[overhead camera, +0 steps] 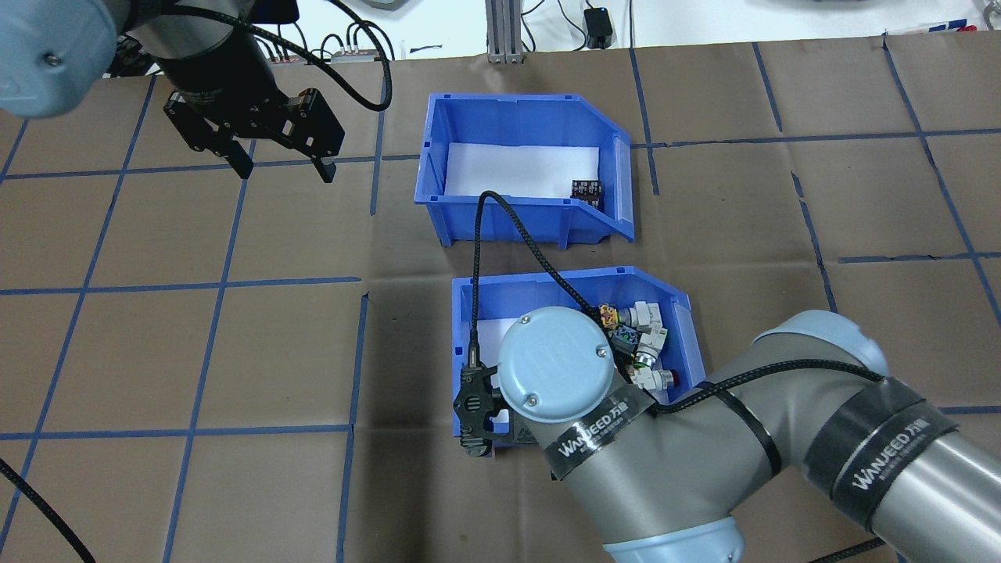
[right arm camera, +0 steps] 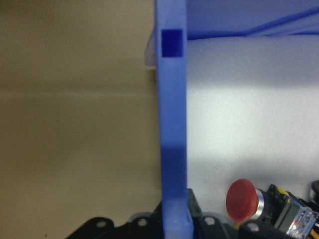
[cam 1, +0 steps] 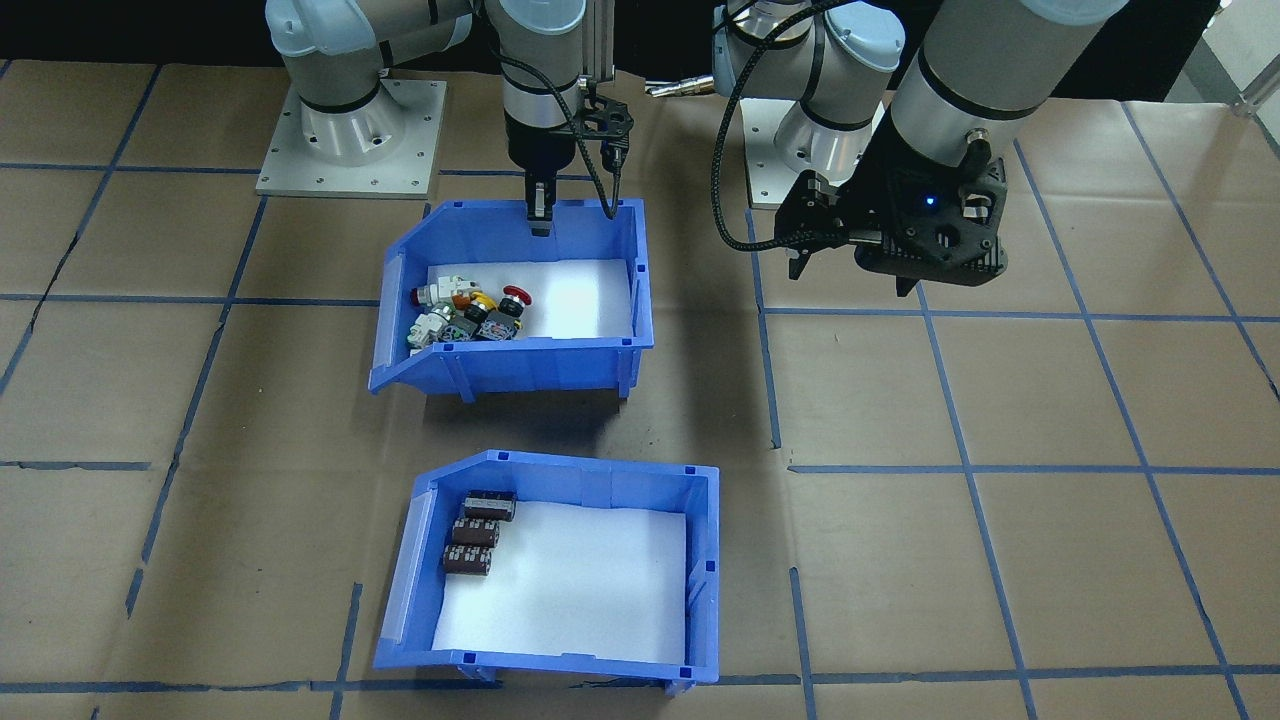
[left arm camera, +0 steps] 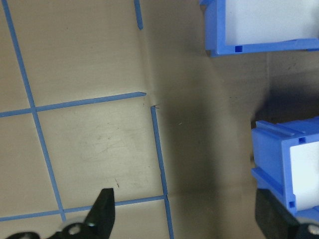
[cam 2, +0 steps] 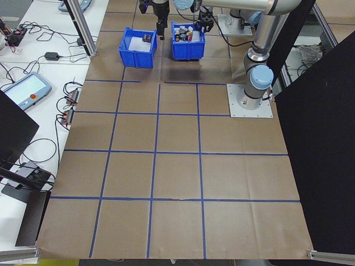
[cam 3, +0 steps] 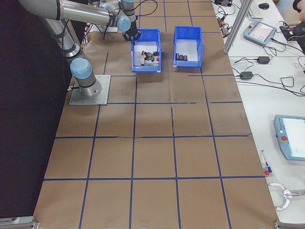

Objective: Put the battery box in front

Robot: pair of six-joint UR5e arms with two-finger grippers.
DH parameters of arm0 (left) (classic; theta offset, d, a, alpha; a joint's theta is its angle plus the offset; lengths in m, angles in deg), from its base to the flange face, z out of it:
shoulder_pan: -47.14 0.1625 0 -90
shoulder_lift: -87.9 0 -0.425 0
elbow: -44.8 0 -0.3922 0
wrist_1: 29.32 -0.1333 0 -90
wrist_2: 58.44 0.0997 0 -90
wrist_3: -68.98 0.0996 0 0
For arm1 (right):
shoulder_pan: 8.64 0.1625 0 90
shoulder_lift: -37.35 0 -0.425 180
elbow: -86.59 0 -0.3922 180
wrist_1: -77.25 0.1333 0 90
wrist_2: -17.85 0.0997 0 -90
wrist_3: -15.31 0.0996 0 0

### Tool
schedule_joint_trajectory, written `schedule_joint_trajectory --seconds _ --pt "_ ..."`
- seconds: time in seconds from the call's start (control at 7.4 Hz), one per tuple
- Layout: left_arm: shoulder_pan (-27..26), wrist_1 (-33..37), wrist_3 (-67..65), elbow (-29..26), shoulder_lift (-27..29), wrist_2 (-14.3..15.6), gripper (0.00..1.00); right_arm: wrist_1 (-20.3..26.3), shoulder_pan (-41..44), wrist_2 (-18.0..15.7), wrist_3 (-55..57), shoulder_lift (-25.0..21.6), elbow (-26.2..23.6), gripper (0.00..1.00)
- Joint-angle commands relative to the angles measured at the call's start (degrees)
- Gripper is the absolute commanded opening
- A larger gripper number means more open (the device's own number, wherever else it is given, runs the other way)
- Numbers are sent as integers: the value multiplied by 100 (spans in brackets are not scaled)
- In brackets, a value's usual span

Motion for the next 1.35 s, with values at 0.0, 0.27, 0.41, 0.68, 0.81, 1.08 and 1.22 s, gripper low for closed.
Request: schedule_joint_trajectory --seconds 0.0,0.27,0.41,0.68,0.81,1.08,1.22 --pt "1 -22 5 143 -153 266 99 -34 153 1 155 66 4 0" --pt "1 -22 -29 309 -338 258 99 -25 153 10 242 197 -31 51" --pt "-8 -22 -39 415 -469 231 99 -16 144 28 347 224 -22 100" --pt "-8 -318 -100 704 -645 214 99 19 144 -16 348 137 48 100" --pt "-17 -538 -109 758 -646 205 99 80 188 1 339 -38 144 100" --pt "-17 -549 -118 750 -611 205 99 490 145 1 330 -433 302 100" --pt "-17 -549 -135 654 -541 205 99 815 -56 -7 304 -565 486 100"
